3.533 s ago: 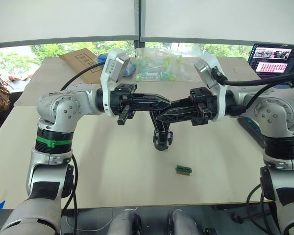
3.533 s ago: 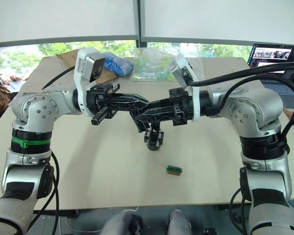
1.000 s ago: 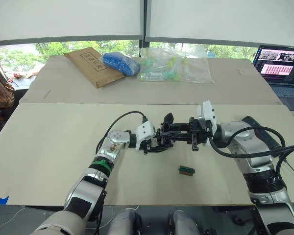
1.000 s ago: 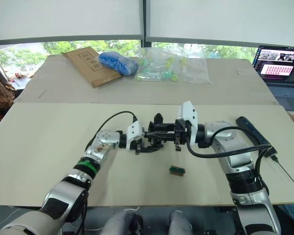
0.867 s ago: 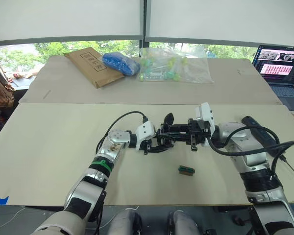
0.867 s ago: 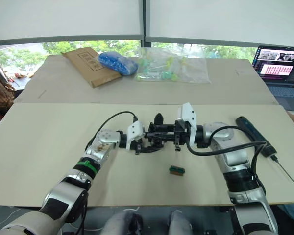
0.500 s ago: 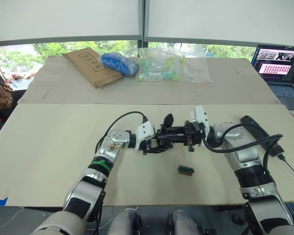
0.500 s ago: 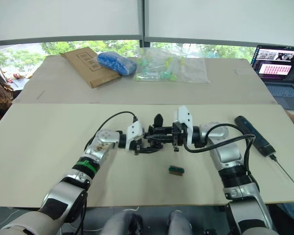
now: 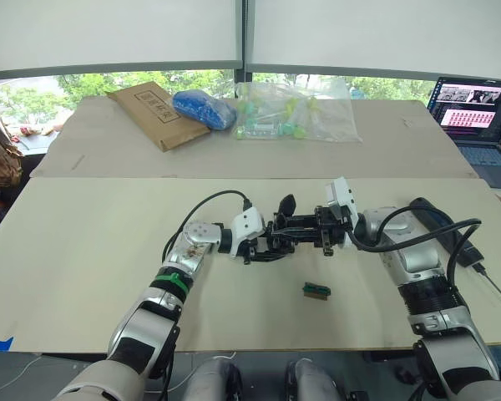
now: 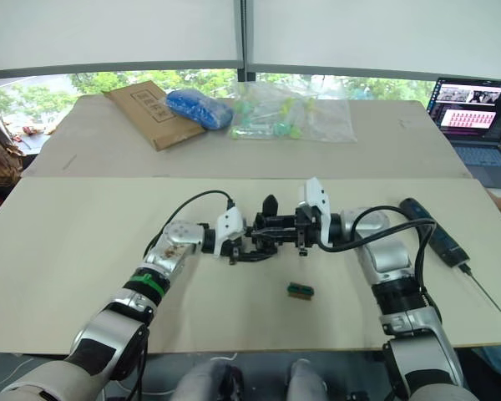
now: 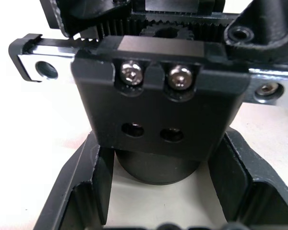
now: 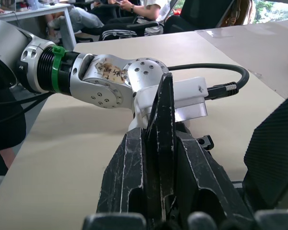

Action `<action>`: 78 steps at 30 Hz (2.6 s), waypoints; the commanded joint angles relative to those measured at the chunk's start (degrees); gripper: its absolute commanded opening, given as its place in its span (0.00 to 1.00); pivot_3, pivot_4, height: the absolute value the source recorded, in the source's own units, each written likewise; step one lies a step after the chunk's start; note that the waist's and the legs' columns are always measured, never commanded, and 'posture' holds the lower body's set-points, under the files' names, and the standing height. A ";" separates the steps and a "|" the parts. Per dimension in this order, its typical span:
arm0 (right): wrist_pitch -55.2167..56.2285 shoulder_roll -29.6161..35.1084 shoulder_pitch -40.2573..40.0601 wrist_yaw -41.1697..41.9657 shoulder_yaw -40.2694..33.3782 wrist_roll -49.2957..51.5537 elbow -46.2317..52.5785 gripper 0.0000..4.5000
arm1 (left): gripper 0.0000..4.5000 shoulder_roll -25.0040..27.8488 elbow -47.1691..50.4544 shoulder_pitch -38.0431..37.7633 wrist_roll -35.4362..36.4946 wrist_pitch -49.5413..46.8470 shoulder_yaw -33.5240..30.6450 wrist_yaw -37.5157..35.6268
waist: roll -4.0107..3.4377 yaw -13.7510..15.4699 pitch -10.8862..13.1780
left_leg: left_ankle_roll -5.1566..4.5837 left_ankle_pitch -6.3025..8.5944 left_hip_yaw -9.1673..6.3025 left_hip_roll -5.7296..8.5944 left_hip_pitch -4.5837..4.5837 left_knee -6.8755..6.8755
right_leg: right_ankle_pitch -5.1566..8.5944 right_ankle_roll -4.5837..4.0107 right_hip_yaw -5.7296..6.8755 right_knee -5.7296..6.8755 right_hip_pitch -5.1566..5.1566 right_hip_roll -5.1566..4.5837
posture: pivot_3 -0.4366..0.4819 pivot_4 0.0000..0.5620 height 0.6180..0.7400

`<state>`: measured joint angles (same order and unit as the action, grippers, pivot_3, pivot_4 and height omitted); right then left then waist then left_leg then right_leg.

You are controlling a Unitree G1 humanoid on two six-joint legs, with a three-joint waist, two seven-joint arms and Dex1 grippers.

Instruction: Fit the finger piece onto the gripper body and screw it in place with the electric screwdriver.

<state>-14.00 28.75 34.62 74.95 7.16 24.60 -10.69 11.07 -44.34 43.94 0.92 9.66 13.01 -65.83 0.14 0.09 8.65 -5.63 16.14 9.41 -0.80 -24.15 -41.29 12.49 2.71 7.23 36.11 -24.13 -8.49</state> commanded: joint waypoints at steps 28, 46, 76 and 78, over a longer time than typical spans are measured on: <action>-0.28 2.13 -3.69 4.51 6.85 -5.69 -9.02 0.08 | 0.51 0.87 0.62 0.53 -0.21 0.85 -0.07 0.24 | -0.02 -0.15 -0.11 | 0.01 0.01 0.01 -0.01 0.30 0.06 | 0.00 -0.01 -0.06 -0.01 0.21 -0.02 | 0.48 0.27 0.93; -0.02 1.23 -6.58 -3.88 4.50 -5.39 -4.68 0.08 | 0.51 0.46 0.19 1.04 0.13 0.64 -0.48 1.31 | 0.03 -0.45 -0.45 | 0.06 0.05 -0.14 -0.06 1.08 0.40 | 0.02 -0.05 -0.05 -0.15 0.87 -0.38 | 0.48 0.27 0.93; -3.82 5.06 -0.20 -0.16 -2.26 1.15 3.90 0.69 | 0.51 0.32 -1.86 2.47 0.53 0.61 -0.93 1.11 | 0.03 -0.66 -0.35 | 0.02 0.02 -0.05 0.05 0.27 0.28 | 0.00 -0.07 0.06 0.07 0.02 -0.64 | 0.48 0.27 0.93; -6.10 8.94 -0.96 0.44 -4.46 2.26 8.17 0.70 | 0.51 0.05 -2.50 2.80 0.48 0.92 -0.90 1.12 | -0.01 -0.45 -0.30 | 0.00 0.01 -0.05 0.08 0.06 0.26 | 0.00 -0.06 0.14 0.05 -0.10 -0.60 | 0.48 0.27 0.93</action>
<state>-18.53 35.23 33.15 74.86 7.06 24.35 -7.47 11.06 -46.27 45.27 0.88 9.78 13.07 -65.11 0.14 -0.36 8.35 -5.67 16.13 9.34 -0.72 -24.22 -41.08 12.48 2.67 7.42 36.12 -24.31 -9.07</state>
